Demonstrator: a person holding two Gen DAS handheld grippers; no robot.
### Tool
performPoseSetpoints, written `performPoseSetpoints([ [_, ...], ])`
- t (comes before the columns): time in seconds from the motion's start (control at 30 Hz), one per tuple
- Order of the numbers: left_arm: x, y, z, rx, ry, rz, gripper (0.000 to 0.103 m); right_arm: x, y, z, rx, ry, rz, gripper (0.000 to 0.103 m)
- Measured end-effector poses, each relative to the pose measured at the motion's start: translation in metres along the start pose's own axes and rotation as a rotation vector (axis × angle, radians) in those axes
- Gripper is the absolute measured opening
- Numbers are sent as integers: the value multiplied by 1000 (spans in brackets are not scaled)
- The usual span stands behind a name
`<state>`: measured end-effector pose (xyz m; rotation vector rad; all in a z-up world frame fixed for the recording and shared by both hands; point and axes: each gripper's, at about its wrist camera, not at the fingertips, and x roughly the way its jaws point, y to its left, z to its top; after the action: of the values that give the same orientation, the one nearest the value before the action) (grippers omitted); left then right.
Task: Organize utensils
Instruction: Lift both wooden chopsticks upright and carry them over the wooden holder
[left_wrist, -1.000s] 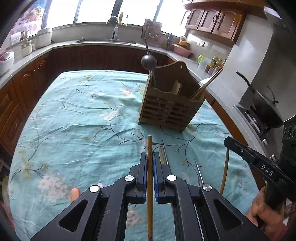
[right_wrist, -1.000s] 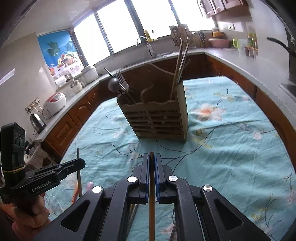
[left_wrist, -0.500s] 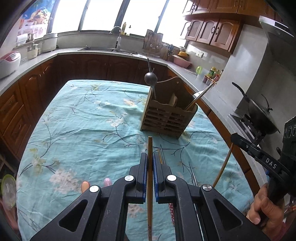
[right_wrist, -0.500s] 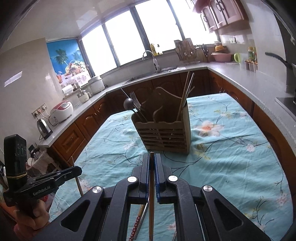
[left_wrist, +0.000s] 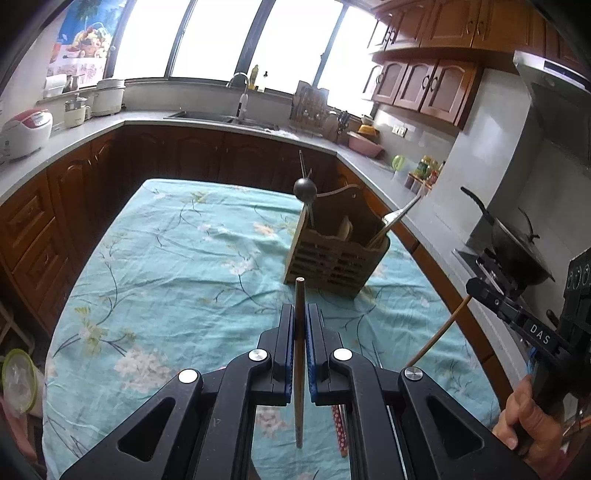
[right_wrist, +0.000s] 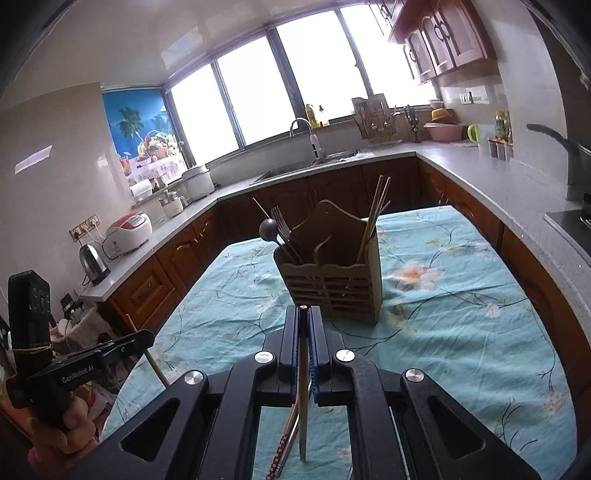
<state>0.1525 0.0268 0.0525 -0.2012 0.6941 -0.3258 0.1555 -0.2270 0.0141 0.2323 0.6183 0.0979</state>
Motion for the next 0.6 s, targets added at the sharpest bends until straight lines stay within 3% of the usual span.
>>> performPoseSetpoints([
  [0.6, 7, 7, 34, -37, -132, -18, 5, -6, -8, 33, 0, -95, -8, 5],
])
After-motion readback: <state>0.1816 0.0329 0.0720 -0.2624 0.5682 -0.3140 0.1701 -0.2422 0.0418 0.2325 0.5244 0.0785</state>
